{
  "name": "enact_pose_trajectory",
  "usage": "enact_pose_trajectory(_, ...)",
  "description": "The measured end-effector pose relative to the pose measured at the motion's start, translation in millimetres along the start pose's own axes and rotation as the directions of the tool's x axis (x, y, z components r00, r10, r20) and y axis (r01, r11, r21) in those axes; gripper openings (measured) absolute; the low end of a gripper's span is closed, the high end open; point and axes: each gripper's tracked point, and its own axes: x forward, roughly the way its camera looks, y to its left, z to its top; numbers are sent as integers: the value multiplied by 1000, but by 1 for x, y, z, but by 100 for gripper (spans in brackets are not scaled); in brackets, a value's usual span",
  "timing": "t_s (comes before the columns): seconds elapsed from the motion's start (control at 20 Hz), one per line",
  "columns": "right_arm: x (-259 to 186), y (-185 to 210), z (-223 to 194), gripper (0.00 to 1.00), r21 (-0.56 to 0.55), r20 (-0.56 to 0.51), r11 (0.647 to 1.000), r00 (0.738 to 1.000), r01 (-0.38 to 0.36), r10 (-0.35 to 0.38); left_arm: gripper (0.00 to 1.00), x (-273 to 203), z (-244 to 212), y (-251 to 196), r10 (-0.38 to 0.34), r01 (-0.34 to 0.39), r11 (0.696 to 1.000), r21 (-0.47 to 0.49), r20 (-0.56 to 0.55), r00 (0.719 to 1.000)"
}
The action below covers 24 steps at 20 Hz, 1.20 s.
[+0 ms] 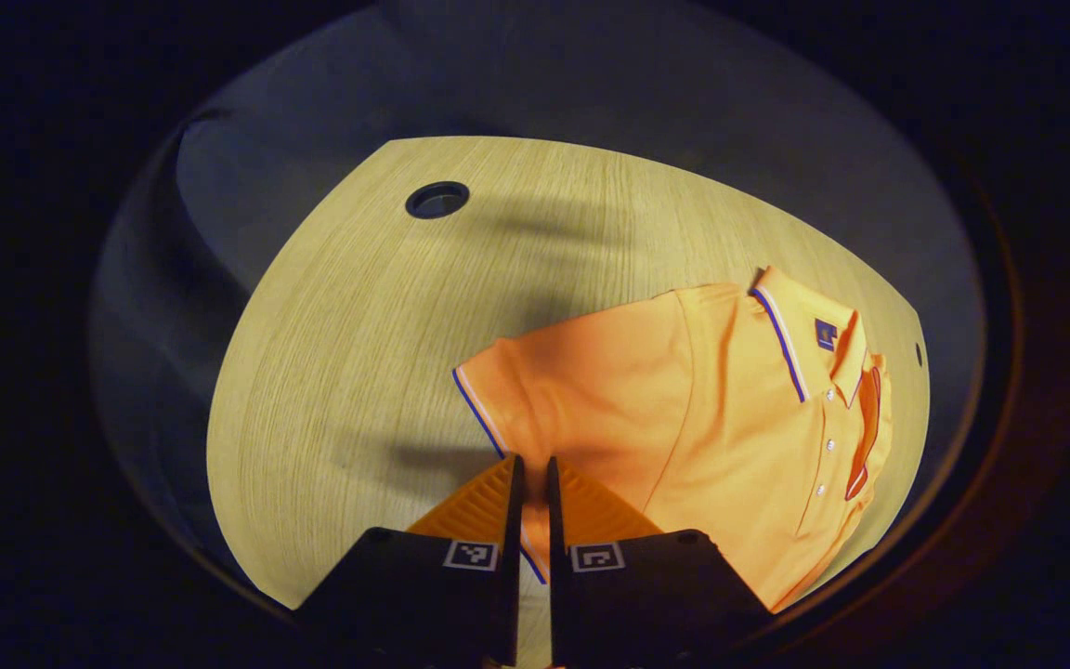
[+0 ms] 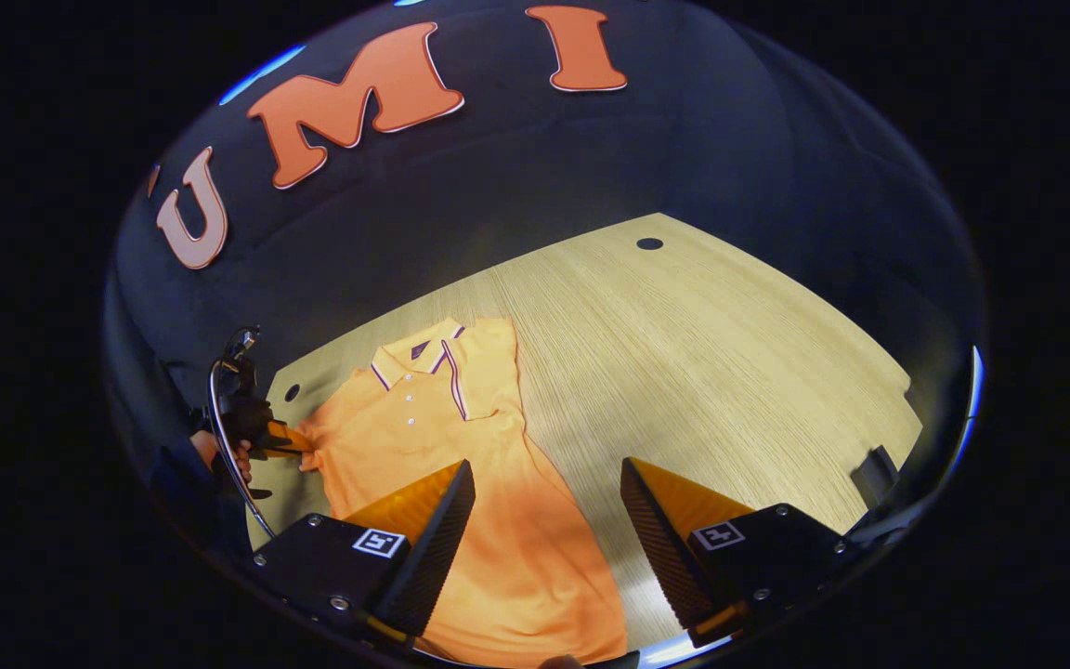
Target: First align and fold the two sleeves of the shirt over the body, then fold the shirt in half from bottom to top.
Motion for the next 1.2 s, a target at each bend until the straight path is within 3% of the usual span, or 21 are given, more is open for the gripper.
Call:
enact_pose_trajectory(0.45,2,1,0,97,9,-12,1000,1000,-3,3,14,-41,39,-49,-156,133,980,150,154,976)
enact_pose_trajectory(0.9,-10,-4,-13,97,40,-22,999,999,26,-25,14,-43,33,-119,-265,220,926,306,115,957)
enact_pose_trajectory(1.05,-15,-8,-19,97,49,-34,998,999,44,-43,14,-39,22,-146,-349,314,902,297,73,934)
enact_pose_trajectory(1.2,-20,-12,-20,97,60,-35,997,998,47,-45,16,-37,16,-157,-379,350,894,279,54,924)
